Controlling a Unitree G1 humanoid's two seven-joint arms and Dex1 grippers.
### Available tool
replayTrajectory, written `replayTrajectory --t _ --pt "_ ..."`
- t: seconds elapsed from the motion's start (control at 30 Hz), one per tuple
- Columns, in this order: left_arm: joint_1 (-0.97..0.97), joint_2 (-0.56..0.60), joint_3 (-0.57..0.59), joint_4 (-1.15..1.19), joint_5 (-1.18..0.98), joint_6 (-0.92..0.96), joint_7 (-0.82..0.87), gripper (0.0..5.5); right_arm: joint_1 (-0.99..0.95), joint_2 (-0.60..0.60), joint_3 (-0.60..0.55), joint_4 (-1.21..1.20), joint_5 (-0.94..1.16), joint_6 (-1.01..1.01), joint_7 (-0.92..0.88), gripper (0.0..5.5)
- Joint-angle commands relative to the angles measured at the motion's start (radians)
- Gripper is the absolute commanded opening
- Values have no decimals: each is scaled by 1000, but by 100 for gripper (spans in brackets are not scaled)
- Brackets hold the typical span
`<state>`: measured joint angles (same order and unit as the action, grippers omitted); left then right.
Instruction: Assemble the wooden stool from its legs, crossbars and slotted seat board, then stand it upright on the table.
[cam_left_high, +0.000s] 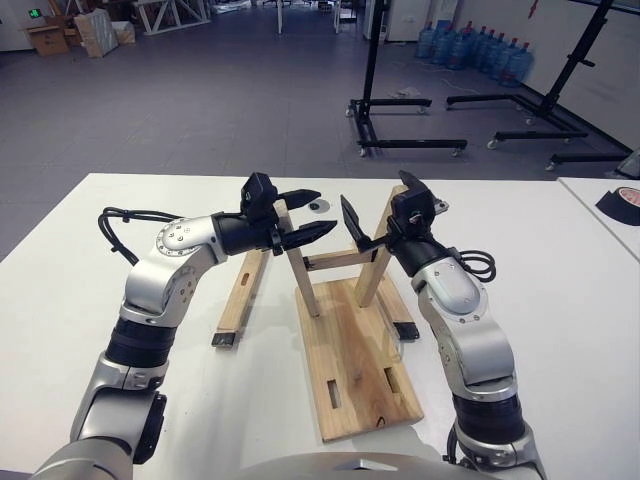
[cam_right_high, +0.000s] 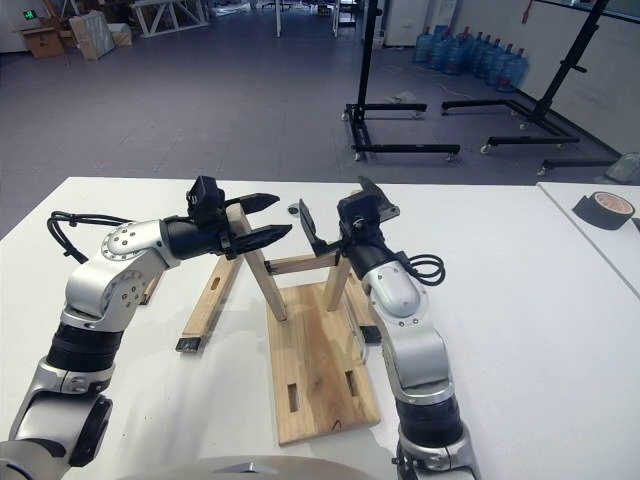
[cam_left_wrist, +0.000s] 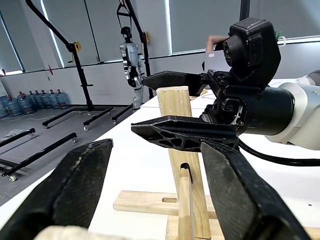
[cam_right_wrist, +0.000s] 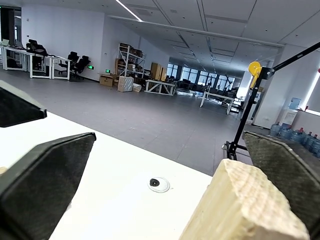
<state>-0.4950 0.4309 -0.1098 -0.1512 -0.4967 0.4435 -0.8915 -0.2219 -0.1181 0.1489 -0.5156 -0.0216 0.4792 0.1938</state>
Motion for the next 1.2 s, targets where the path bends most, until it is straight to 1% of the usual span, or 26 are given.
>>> replayTrajectory --t 0.03,0.27,0.47,0.53,0.6,0.67,0.77,0.83,1.0,1.2 --pt "-4 -16 -39 9 13 2 -22 317 -10 -5 83 10 53 45 87 540" --pt "-28 -30 -65 32 36 -10 -35 317 4 -3 93 49 184 175 173 540" --pt "-24 -40 -76 18 36 -1 -38 317 -9 18 69 69 315 269 203 540" --pt "-24 -40 -75 19 41 -2 -33 317 -13 15 61 75 328 272 192 540" --pt "-18 -34 -63 16 46 -7 -26 317 -14 6 50 82 314 252 170 540" --pt "-8 -21 -45 8 51 -15 -20 317 -15 -7 27 94 268 186 131 540" --pt "15 -1 -25 -14 46 -16 -20 317 -29 -21 -64 123 237 91 83 540" --pt "34 9 -18 -33 43 -14 -18 317 -44 -32 -101 131 235 51 73 540" --pt "64 19 -16 -49 51 -18 -8 317 -70 -45 -118 134 215 -12 69 540" --pt "85 26 1 -61 57 -22 18 317 -71 -75 -108 137 183 -42 69 540"
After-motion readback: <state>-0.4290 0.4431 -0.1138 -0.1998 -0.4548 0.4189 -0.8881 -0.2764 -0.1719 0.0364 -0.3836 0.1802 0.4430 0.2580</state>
